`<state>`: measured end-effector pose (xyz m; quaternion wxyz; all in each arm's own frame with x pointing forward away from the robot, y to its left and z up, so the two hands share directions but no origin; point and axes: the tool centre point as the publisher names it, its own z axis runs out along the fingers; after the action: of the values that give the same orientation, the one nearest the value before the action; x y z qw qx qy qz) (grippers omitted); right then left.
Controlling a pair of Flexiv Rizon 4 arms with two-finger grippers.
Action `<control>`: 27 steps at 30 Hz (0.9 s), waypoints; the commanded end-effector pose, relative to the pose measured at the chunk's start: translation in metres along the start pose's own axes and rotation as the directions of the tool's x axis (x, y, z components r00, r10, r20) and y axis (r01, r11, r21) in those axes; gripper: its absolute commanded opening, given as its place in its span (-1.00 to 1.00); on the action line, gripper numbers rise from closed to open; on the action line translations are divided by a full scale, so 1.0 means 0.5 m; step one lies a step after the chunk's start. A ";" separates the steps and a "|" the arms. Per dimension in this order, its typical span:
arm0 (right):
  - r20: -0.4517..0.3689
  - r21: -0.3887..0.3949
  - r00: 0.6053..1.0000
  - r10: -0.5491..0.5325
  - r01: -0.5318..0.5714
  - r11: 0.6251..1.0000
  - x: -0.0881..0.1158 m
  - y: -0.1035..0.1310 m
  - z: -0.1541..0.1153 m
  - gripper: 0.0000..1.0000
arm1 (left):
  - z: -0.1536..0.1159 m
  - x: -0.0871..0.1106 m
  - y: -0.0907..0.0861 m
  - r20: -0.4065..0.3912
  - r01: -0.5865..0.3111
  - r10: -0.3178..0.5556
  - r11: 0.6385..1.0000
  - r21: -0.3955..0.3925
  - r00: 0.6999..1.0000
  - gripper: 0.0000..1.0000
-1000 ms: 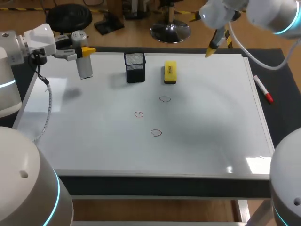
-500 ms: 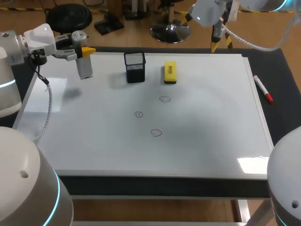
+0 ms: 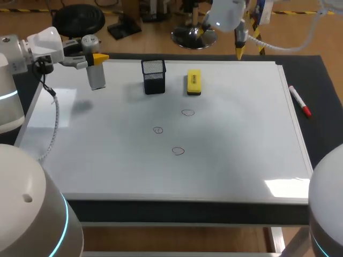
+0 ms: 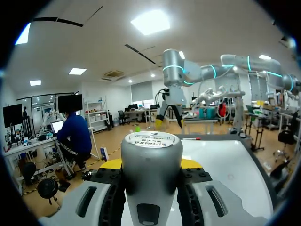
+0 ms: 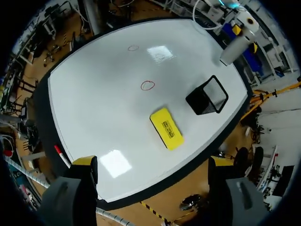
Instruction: Pick up the inspection probe, press it on each red-marked spot on the whiteboard one by one, put down the probe, pick up the eraser, and wipe off all the red marks.
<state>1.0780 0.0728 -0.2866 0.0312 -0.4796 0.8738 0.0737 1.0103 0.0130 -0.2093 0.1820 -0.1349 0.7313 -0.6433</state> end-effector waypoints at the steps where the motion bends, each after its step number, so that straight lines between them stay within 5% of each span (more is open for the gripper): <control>1: -0.261 -0.033 0.963 -0.065 0.058 0.998 -0.018 -0.007 0.046 1.00 | 0.000 0.000 -0.001 0.001 -0.002 0.002 1.000 0.002 1.000 -1.00; 15: -0.288 -0.045 0.906 -0.311 0.311 0.949 -0.029 0.034 0.143 1.00 | 0.000 0.000 -0.001 0.001 -0.002 0.002 1.000 0.002 1.000 -1.00; 27: -0.192 -0.038 0.877 -0.440 0.441 0.897 -0.039 0.058 0.213 1.00 | 0.000 0.000 -0.001 0.001 -0.002 0.002 1.000 0.002 1.000 -1.00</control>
<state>1.0613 0.1239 -0.3788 -0.0446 -0.6677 0.7430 0.0105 1.0103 0.0129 -0.2093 0.1819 -0.1349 0.7314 -0.6433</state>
